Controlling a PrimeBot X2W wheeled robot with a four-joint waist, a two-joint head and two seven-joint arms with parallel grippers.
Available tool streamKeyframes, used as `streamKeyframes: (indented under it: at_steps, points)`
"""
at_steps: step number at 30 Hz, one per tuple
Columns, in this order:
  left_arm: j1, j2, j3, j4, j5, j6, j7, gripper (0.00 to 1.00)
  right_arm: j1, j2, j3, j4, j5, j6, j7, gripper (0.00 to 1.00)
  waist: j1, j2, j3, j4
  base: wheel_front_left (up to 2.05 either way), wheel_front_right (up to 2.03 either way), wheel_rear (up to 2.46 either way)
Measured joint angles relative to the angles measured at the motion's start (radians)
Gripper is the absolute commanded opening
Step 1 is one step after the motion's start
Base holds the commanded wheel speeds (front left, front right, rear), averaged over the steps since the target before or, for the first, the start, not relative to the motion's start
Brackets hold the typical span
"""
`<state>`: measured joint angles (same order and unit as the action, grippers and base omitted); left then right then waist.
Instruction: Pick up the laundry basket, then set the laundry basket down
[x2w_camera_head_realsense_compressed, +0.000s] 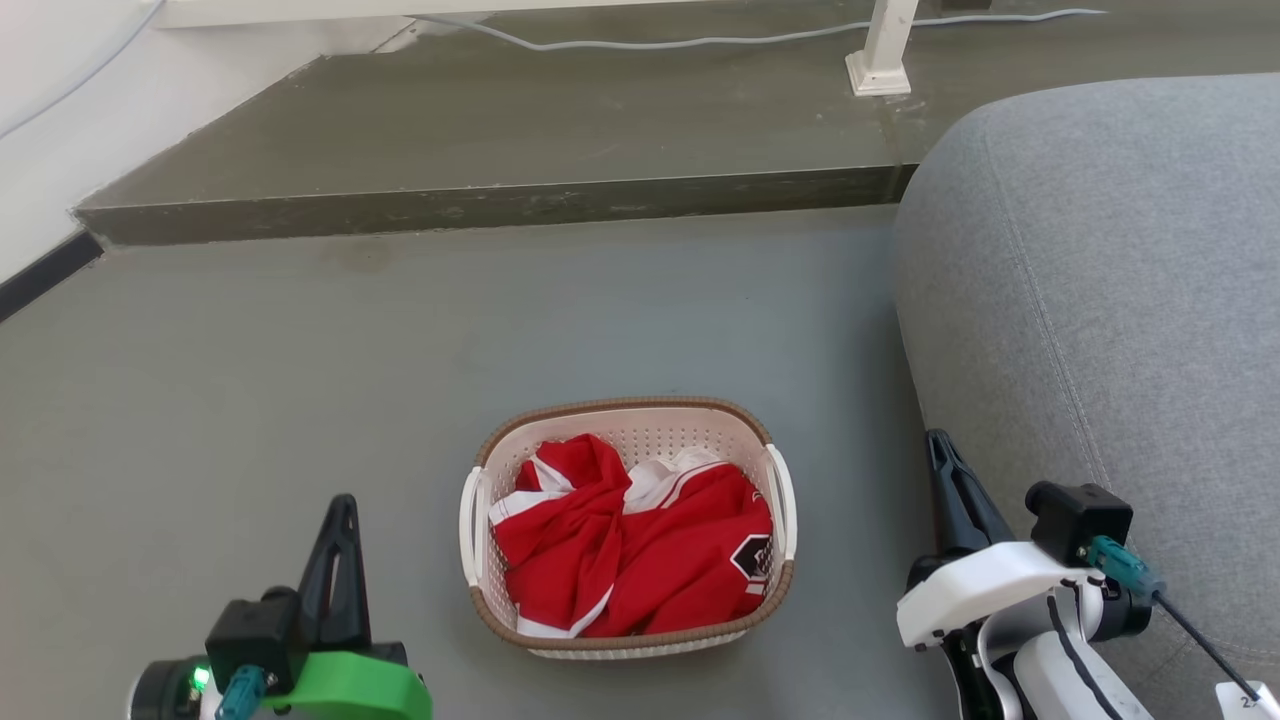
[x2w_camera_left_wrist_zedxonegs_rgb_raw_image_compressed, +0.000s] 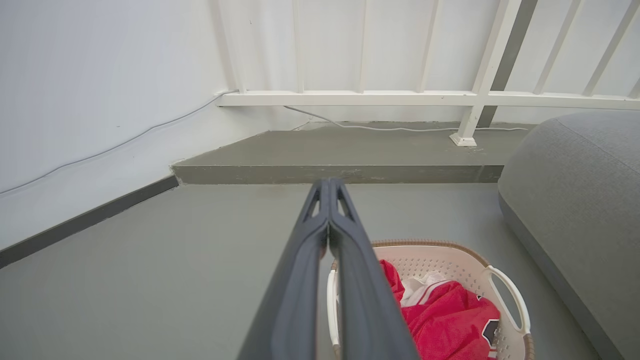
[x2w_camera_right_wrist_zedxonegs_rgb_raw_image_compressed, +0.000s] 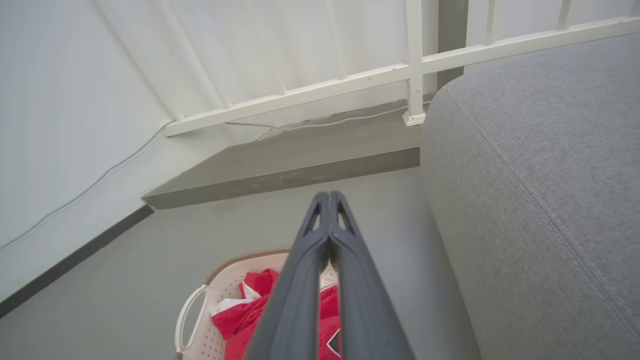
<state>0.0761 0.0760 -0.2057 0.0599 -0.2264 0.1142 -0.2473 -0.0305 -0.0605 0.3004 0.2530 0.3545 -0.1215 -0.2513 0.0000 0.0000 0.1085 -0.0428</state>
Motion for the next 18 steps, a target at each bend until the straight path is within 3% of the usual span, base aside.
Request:
streamKeyframes:
  at_steps: [18]
  points:
    - [0.029, -0.004, 0.016, -0.021, -0.276, -0.033, 0.027, 0.00, 0.007, 0.003, -0.054, -0.032, 0.257, 0.037, 0.040, 0.00, 0.0000, 0.0000, -0.020, 0.009, 0.00, 0.00, 0.00]
